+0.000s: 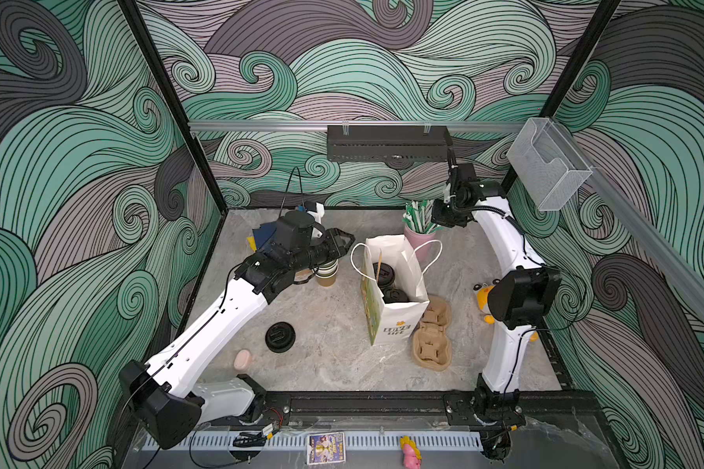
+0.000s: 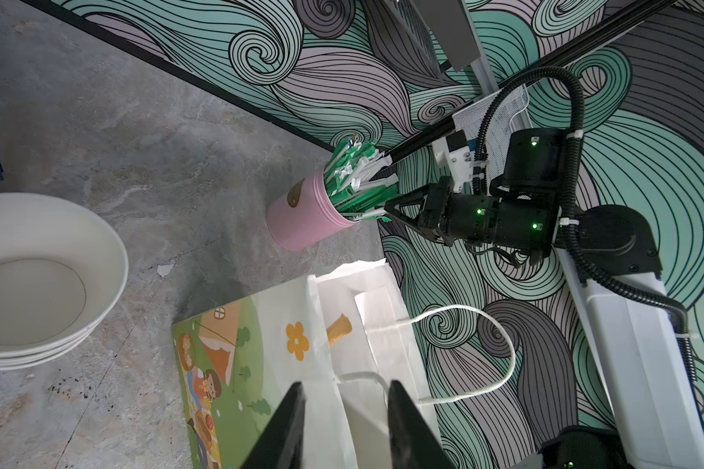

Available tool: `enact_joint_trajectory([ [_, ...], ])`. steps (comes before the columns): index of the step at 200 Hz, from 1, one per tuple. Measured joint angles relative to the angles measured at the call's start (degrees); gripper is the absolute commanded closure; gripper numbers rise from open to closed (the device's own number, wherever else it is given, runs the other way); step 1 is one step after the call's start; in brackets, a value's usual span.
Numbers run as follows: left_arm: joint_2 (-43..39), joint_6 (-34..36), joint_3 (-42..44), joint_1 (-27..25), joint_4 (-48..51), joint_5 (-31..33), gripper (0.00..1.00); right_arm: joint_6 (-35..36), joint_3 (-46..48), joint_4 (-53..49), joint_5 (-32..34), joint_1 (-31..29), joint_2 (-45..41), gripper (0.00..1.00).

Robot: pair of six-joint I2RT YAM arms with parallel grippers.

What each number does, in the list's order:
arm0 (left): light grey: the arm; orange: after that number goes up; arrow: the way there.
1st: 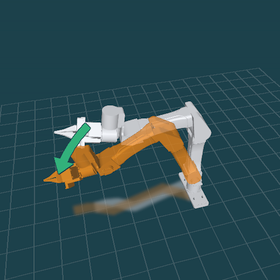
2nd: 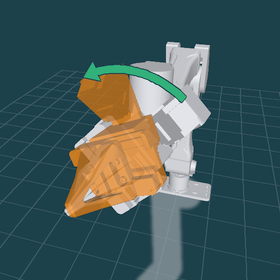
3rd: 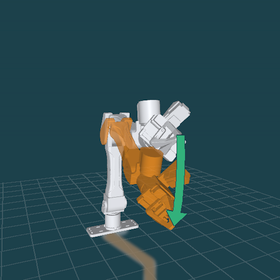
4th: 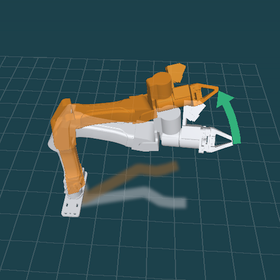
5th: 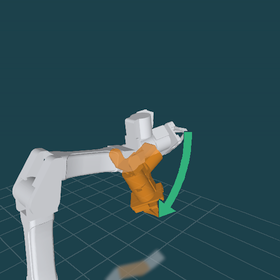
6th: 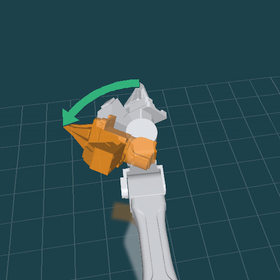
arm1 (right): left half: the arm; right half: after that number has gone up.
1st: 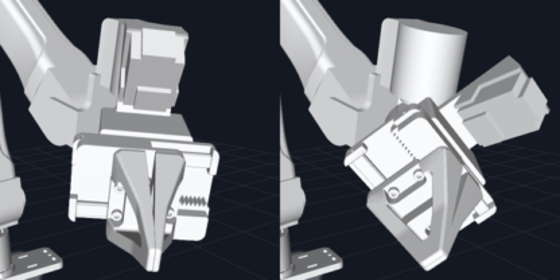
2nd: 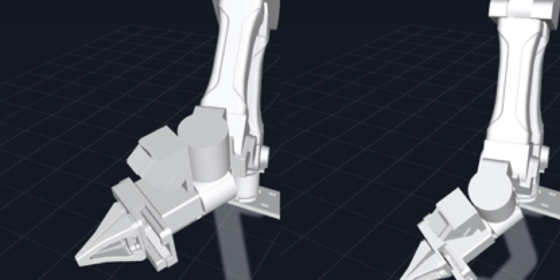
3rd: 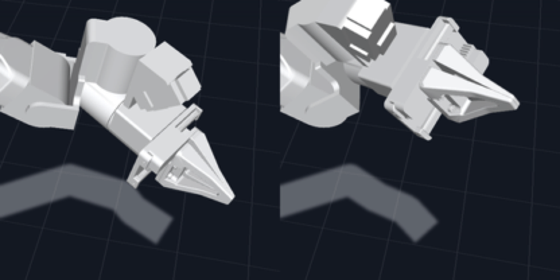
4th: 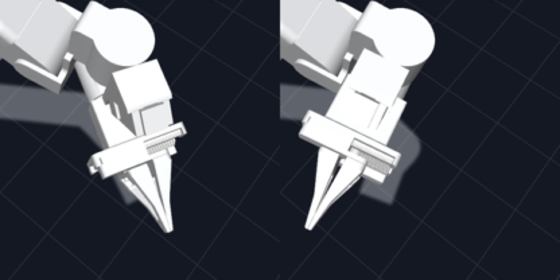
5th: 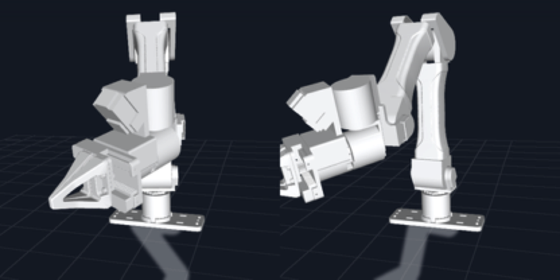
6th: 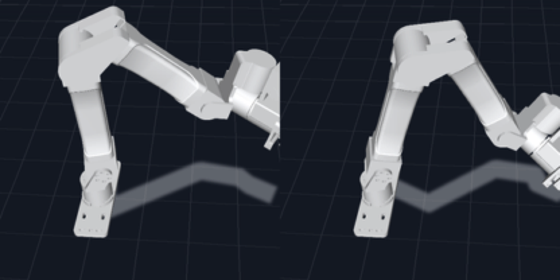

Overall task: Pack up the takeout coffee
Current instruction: 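Return the right gripper to the pink cup and grasp a white wrapped straw, then pull the white straw out with the right gripper and carry it over the bag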

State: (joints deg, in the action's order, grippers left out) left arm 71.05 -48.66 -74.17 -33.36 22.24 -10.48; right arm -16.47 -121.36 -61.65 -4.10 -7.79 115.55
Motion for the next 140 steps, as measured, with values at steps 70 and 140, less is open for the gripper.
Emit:
enact_joint_trajectory([
  [70,-0.3,0.0,0.0,0.2,0.1,0.7,0.63,1.4,-2.3,-3.3,-0.3,-0.1,-2.8,0.97],
  [140,-1.9,0.5,0.0,0.2,0.2,1.4,0.58,4.2,-5.7,-8.1,-0.3,-0.1,-13.1,0.97],
])
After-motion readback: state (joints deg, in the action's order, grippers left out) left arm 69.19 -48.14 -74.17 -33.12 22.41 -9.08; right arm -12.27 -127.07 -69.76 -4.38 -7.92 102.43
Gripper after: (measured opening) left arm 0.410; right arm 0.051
